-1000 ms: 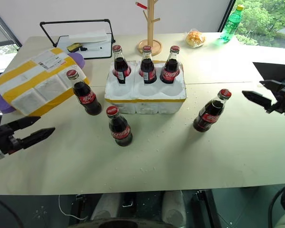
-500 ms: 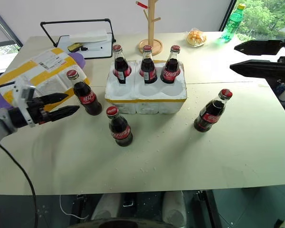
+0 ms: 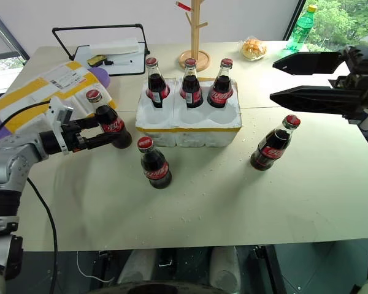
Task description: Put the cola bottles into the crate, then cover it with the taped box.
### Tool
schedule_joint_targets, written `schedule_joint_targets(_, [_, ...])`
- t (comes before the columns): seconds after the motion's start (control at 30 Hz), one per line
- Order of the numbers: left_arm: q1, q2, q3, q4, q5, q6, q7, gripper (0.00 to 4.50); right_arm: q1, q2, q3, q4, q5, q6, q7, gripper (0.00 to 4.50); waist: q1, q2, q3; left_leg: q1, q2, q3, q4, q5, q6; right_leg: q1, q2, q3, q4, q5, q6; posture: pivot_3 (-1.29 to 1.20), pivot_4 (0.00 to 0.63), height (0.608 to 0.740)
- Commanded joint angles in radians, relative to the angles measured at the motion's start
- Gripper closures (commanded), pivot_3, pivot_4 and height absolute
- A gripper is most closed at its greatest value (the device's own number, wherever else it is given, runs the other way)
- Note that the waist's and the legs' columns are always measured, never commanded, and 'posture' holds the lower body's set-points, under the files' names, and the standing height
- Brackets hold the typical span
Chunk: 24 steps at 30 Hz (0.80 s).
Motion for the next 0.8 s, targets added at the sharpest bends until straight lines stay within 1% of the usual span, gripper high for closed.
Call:
schedule_joint_targets(0.03, [-0.040, -0.010, 0.001, 0.014, 0.015, -0.031, -0.006, 0.04, 0.006, 0.001, -0.048, -0.034, 0.044, -0.008, -0.023, 0.00, 0.002, 0.000, 0.000, 0.000, 0.000, 0.000, 0.000, 0.000, 0.000, 0.000, 0.000, 0.000, 0.000, 0.000, 0.000, 0.00, 0.150, 0.740])
schedule_joint_targets(0.37, [-0.098, -0.056, 0.008, 0.108, 0.038, -0.066, -0.032, 0.04, 0.022, 0.016, -0.045, -0.060, 0.092, -0.016, -0.063, 0.00, 0.000, -0.001, 0.000, 0.000, 0.000, 0.000, 0.002, 0.000, 0.001, 0.001, 0.000, 0.000, 0.001, 0.000, 0.000, 0.00, 0.150, 0.740])
schedule_joint_targets(0.47, [-0.109, -0.049, 0.017, 0.113, 0.030, -0.058, -0.049, 0.85, 0.027, 0.016, -0.046, -0.063, 0.100, -0.019, -0.070, 0.00, 0.001, -0.001, 0.000, 0.000, 0.000, 0.000, 0.002, 0.000, 0.001, 0.001, 0.000, 0.000, 0.001, 0.000, 0.000, 0.00, 0.150, 0.740])
schedule_joint_targets(0.53, [-0.113, -0.040, 0.018, 0.112, 0.033, -0.050, -0.055, 1.67, 0.030, 0.016, -0.046, -0.062, 0.102, -0.023, -0.073, 0.00, 0.001, -0.001, 0.000, 0.000, 0.000, 0.000, 0.002, 0.000, 0.001, 0.001, 0.000, 0.000, 0.001, 0.000, 0.000, 0.00, 0.150, 0.740])
schedule_joint_targets(0.67, [-0.123, 0.015, 0.006, 0.073, 0.018, 0.003, -0.127, 1.66, 0.043, 0.016, -0.048, -0.062, 0.100, -0.030, -0.077, 0.00, -0.001, -0.002, 0.000, 0.000, 0.000, 0.000, 0.002, 0.000, 0.001, 0.001, 0.000, 0.000, 0.001, 0.000, 0.000, 0.00, 0.150, 0.740])
schedule_joint_targets(0.77, [-0.155, 0.060, 0.001, 0.048, 0.001, 0.052, -0.190, 1.66, 0.063, 0.010, -0.048, -0.070, 0.098, -0.042, -0.074, 0.00, -0.002, -0.003, 0.001, -0.001, 0.000, 0.000, 0.002, 0.000, 0.001, 0.000, 0.001, 0.000, 0.001, 0.000, 0.000, 0.00, 0.150, 0.740])
schedule_joint_targets(0.8, [-0.185, 0.083, -0.008, 0.043, -0.006, 0.075, -0.223, 1.66, 0.068, 0.008, -0.050, -0.071, 0.099, -0.044, -0.073, 0.00, 0.000, -0.003, 0.001, -0.001, 0.000, 0.000, 0.002, 0.000, 0.001, 0.000, 0.001, 0.000, 0.001, 0.000, 0.000, 0.00, 0.150, 0.740])
